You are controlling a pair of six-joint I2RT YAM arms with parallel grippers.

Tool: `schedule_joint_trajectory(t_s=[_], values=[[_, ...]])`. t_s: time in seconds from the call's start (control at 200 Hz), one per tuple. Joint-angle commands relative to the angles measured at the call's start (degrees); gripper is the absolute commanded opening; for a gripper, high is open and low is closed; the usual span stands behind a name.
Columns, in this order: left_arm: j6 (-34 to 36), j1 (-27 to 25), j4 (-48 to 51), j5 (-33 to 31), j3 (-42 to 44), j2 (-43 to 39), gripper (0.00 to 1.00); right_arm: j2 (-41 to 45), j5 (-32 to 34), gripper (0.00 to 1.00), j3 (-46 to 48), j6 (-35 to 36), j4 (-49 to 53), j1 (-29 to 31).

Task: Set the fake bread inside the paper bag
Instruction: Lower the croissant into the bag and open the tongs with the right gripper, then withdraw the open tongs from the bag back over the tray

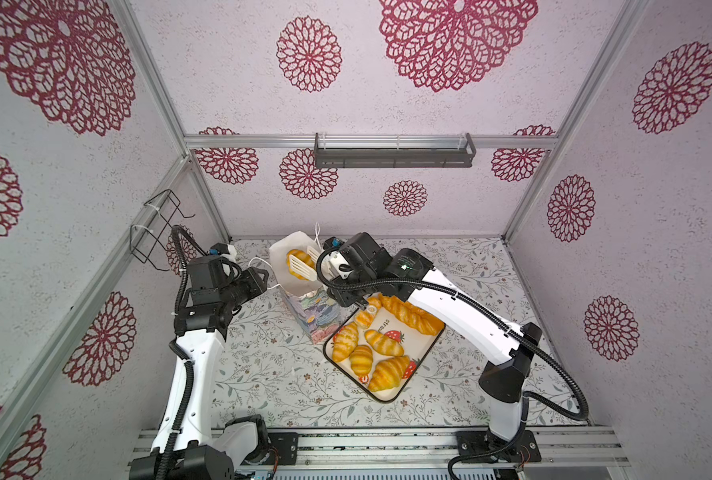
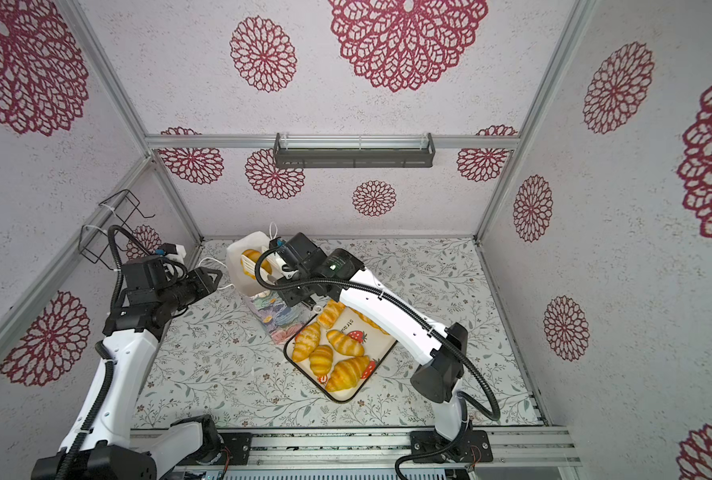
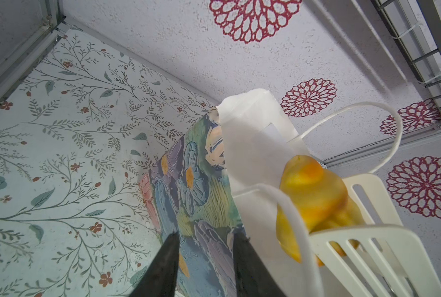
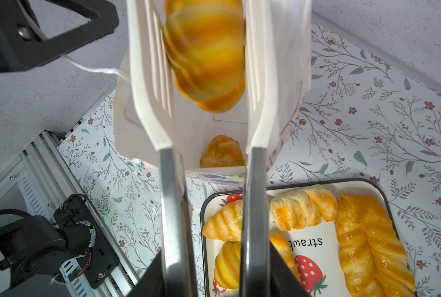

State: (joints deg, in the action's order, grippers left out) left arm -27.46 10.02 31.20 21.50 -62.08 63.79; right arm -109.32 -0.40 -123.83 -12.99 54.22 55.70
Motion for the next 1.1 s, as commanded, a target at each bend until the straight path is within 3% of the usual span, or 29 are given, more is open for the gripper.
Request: schedule_joint_trajectory(t_s=[0.0,0.285,1.096], values=[[0.4,0.1,-0.9,0.7,-1.1,-0.4,0.39,0.6,-0.2,0.49,-2.9,0.8,-1.7,-0.2],[0.3,0.2,-1.0,1.1,-1.1,-0.6,0.39,0.4,0.4,0.56,-4.6,0.9,-0.8,-0.3],[0.1,0.1,-1.7,2.1,-0.9,-0.9,0.4,9.9,6.3,0.55,-2.0,0.7,1.3,-0.4]])
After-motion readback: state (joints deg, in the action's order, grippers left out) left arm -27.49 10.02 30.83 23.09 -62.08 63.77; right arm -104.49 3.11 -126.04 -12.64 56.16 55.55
